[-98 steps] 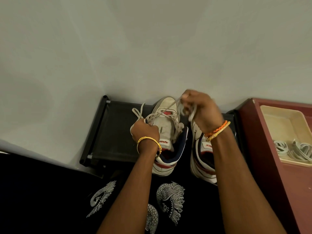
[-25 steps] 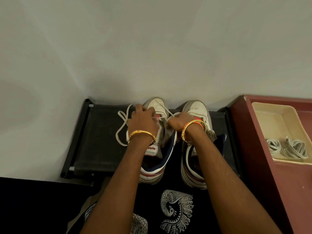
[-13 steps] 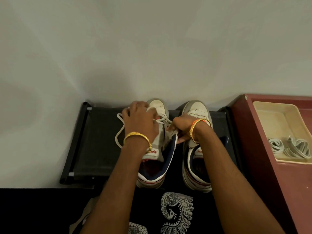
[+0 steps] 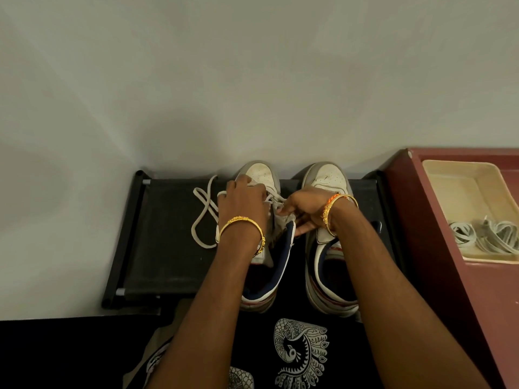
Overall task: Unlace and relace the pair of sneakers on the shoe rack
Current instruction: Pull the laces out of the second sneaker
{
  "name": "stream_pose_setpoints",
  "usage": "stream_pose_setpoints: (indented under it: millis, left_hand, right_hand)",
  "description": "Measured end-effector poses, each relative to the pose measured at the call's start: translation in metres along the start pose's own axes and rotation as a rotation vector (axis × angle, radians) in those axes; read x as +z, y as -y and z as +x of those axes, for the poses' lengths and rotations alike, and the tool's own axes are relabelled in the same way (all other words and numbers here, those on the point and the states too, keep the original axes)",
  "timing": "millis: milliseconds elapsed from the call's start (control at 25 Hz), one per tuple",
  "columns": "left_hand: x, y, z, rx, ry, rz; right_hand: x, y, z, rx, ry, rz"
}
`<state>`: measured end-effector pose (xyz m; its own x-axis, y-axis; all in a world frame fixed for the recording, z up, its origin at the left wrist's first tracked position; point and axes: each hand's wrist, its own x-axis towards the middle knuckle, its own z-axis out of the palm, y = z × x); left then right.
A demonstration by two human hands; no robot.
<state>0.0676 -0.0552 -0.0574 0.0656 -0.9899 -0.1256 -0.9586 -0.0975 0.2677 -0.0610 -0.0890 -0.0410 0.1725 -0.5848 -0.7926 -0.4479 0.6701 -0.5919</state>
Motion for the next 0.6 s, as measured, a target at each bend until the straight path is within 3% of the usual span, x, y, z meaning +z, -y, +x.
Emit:
stream_pose_setpoints:
  millis: [120,200,280,400,480,520,600]
  left_hand:
    - [-0.003,0.001,-0.003,-0.015,-0.125,0.019]
    - [-0.006,0.001,-0.005,-0.096,-0.287,-0.136]
    - [-0.014,0.003,-0.006,-0.22,-0.5,-0.548]
    - [-0.035,0.019,0.0,-0.484,-0.812,-1.396]
    - [-0.041,0.032,0.001,-0.637,-0.85,-1.678]
    - [-0.043,0.033,0.0,-0.617,-0.803,-1.607]
    - [-0.037,0.026,-0.005,-0.353,-0.584,-1.072]
  right_hand:
    - [0.001,0.0,0.0,0.013,0.003,0.0]
    - [0.0,0.0,0.001,0.016,0.005,0.007]
    - [-0.001,0.0,0.001,0.021,0.012,0.018]
    - [-0.003,0.0,0.003,0.034,0.031,0.017]
    - [-0.003,0.0,0.003,0.04,0.035,0.017]
    - [-0.003,0.0,0.003,0.041,0.035,0.018]
    - [-0.002,0.0,0.003,0.036,0.031,0.015]
